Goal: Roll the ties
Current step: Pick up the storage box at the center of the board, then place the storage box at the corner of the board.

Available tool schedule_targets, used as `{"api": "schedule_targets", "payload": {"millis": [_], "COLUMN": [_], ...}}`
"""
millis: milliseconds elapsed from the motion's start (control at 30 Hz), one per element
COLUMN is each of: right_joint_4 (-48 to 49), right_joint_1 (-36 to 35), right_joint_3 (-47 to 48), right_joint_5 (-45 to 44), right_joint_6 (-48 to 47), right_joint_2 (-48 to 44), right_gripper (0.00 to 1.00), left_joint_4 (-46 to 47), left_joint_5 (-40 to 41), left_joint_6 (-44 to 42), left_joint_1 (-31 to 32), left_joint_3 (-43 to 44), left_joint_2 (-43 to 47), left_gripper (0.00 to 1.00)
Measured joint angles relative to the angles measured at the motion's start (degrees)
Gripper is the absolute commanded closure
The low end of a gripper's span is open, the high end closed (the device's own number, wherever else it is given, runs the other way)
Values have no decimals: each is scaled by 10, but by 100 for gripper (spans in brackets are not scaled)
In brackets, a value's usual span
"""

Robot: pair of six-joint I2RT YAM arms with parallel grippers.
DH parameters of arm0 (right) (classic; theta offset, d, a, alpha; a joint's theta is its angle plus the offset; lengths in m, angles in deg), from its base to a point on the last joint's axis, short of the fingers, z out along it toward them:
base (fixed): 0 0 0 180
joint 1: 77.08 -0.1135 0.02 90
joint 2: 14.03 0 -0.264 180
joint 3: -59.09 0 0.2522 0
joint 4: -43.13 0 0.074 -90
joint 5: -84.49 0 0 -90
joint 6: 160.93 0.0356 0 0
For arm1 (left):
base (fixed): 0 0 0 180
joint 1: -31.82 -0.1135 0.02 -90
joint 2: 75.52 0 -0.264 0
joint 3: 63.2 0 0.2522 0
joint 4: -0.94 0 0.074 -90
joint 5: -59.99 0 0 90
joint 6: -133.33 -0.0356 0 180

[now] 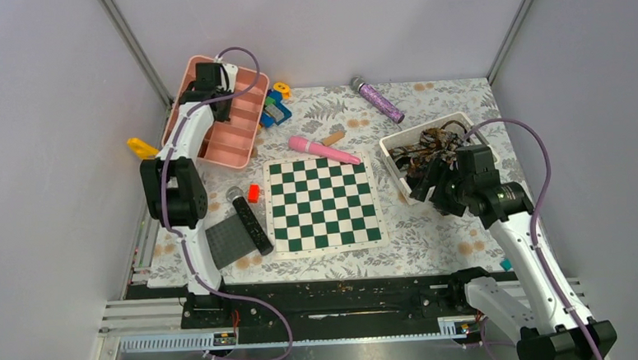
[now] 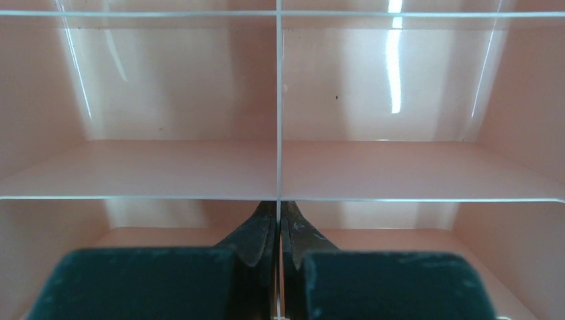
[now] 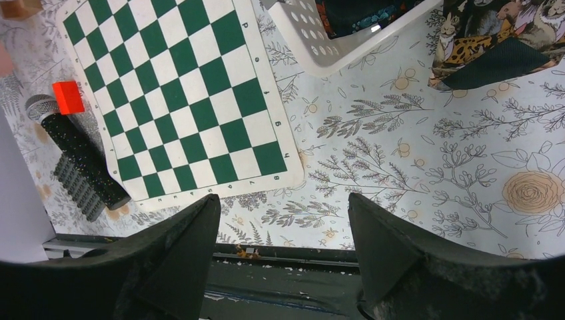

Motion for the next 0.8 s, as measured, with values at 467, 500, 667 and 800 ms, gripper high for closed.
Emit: {"api": "schedule_targets", "payload": {"millis": [467,500,667,800], "right_joint_4": [10,11,12,13], "right_joint_1": [0,0,0,0], "right_joint_3": [0,0,0,0], "right_joint_5": [1,1,1,1], "right_joint_6": [-5,-5,-7,-7], "right_joint_2": [72,74,83,89], "right_gripper": [22,22,22,22], "left_joint_4": [5,5,4,6], "left_joint_5": [16,20,39,66], "left_joint_6": [-34,-37,-39,-40], "left_joint_1": [-39,-40,-40,-37], "left_joint_3": [103,111,119,120], "left_joint_2": [-96,-102,-108,-114], "left_gripper": [100,100,100,100]}}
